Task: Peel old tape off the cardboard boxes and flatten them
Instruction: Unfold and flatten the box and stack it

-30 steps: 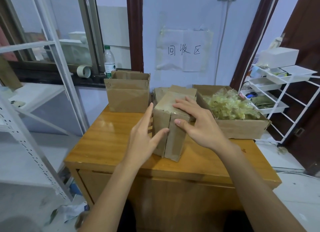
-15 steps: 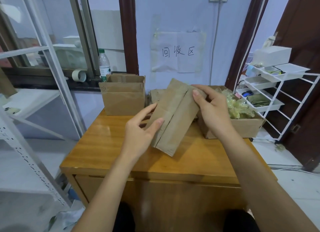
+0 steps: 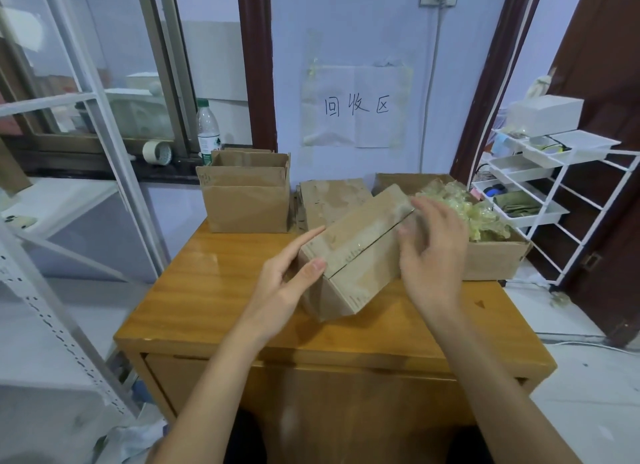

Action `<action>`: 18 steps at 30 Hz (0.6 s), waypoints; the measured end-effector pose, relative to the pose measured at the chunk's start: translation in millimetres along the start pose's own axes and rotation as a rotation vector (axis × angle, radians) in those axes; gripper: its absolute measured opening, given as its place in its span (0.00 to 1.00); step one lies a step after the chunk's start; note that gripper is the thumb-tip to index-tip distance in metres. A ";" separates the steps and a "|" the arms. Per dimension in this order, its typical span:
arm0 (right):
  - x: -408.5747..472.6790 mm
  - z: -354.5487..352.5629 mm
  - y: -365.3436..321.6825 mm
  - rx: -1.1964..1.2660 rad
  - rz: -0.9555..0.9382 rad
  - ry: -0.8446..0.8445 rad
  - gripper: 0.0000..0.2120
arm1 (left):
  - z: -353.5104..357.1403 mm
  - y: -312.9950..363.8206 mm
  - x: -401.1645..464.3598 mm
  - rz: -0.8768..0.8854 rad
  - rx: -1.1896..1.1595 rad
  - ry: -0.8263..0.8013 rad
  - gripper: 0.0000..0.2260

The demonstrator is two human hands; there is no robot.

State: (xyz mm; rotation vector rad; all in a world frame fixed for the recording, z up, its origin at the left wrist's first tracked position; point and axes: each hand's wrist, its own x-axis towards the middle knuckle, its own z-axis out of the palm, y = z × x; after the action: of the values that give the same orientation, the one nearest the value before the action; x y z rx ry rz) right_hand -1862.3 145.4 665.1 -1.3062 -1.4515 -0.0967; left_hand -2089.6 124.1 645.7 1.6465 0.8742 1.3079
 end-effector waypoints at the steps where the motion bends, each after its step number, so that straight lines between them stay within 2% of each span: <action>1: -6.4 -0.1 -3.4 -0.023 -0.158 -0.022 0.15 | 2.1 -0.2 1.0 -0.002 0.004 -0.007 0.26; 2: -14.2 -1.2 -8.4 -0.010 -0.272 -0.081 0.15 | 5.0 -1.8 2.6 -0.004 0.015 -0.016 0.25; 4: -33.0 1.2 -20.4 0.025 -0.376 -0.196 0.20 | 8.1 -4.3 3.6 -0.002 0.040 -0.014 0.22; 7: -52.5 10.1 -28.1 -0.030 -0.381 -0.149 0.26 | 14.5 -6.4 5.9 -0.012 0.057 0.010 0.20; 12: -62.0 19.5 -23.6 0.051 -0.350 0.037 0.15 | 23.1 -5.4 8.1 -0.015 0.116 0.007 0.19; 18: -65.5 22.2 -17.3 0.155 -0.314 0.102 0.07 | 28.7 -3.9 12.8 -0.009 0.104 -0.002 0.19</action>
State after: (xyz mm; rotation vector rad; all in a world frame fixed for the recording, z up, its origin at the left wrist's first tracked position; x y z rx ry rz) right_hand -1904.9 111.9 618.6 -0.9288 -1.5346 -0.2496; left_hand -2058.9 131.8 644.1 1.7219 0.9616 1.2733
